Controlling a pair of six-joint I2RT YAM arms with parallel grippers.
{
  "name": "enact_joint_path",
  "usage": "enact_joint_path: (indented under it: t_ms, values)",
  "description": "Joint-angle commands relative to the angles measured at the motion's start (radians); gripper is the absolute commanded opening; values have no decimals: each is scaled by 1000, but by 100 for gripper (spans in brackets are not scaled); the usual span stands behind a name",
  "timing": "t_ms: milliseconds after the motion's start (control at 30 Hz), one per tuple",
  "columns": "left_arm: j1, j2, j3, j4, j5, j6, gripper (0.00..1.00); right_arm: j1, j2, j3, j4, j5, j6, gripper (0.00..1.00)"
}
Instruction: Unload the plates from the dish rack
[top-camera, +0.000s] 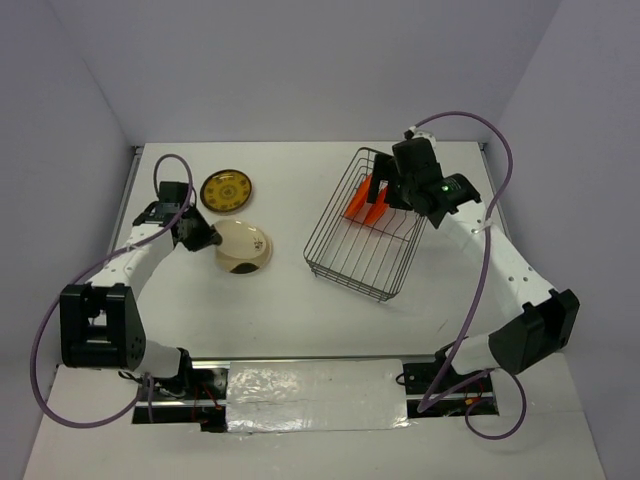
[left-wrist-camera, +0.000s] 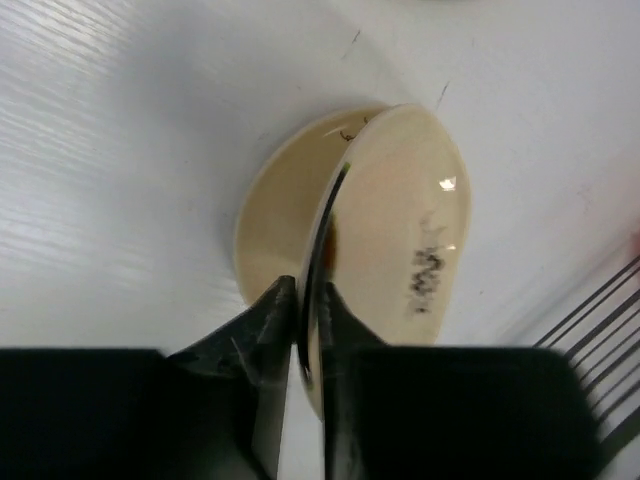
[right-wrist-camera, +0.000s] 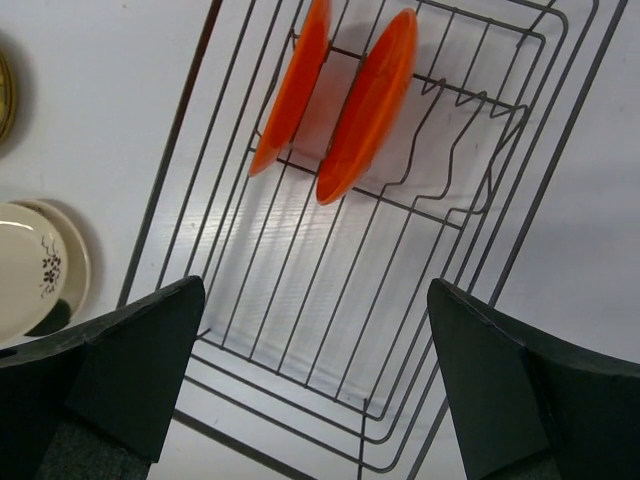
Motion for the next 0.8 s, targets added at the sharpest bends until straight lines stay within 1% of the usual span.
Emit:
enact_joint_path:
  t_ms: [0, 67, 100, 133, 167, 200, 267, 333, 367, 400, 433, 533, 667, 767]
  values:
    - [-4, 13, -24, 111, 49, -15, 32, -1, 24, 16, 9, 61, -28, 100]
    - [-4, 19, -38, 119, 58, -15, 50, -1, 71, 32, -20, 102, -34, 100]
    - [-4, 21, -35, 108, 55, -14, 68, -6, 90, 56, -40, 122, -28, 100]
    - [-6, 23, -23, 96, 41, -8, 74, -9, 126, 67, -68, 141, -18, 100]
    - [-13, 26, -12, 78, 24, -6, 93, -16, 142, 76, -74, 162, -11, 99]
    - [-25, 27, -3, 40, 7, -4, 99, -35, 153, 79, -74, 164, -2, 96]
    - [-33, 14, 14, 12, -14, 6, 99, -50, 170, 67, -37, 138, -1, 92]
    - [-47, -10, 31, -37, -16, 26, 99, -81, 193, 58, -22, 133, 16, 81]
    - [-53, -49, 37, -54, -61, 34, 99, -88, 202, 60, -19, 135, 21, 79]
    - [-68, -72, 44, -71, -75, 45, 99, -95, 210, 63, -13, 132, 21, 74]
    - [-75, -97, 57, -99, -85, 66, 100, -101, 229, 66, -5, 126, 18, 73]
    - [-96, -233, 72, -122, -80, 120, 100, -111, 277, 92, 7, 116, 12, 67]
    - [-113, -333, 66, -116, 24, 189, 99, -125, 331, 145, 12, 87, 29, 65]
    - [-118, -378, 52, -128, 44, 226, 100, -131, 354, 171, 21, 78, 45, 63]
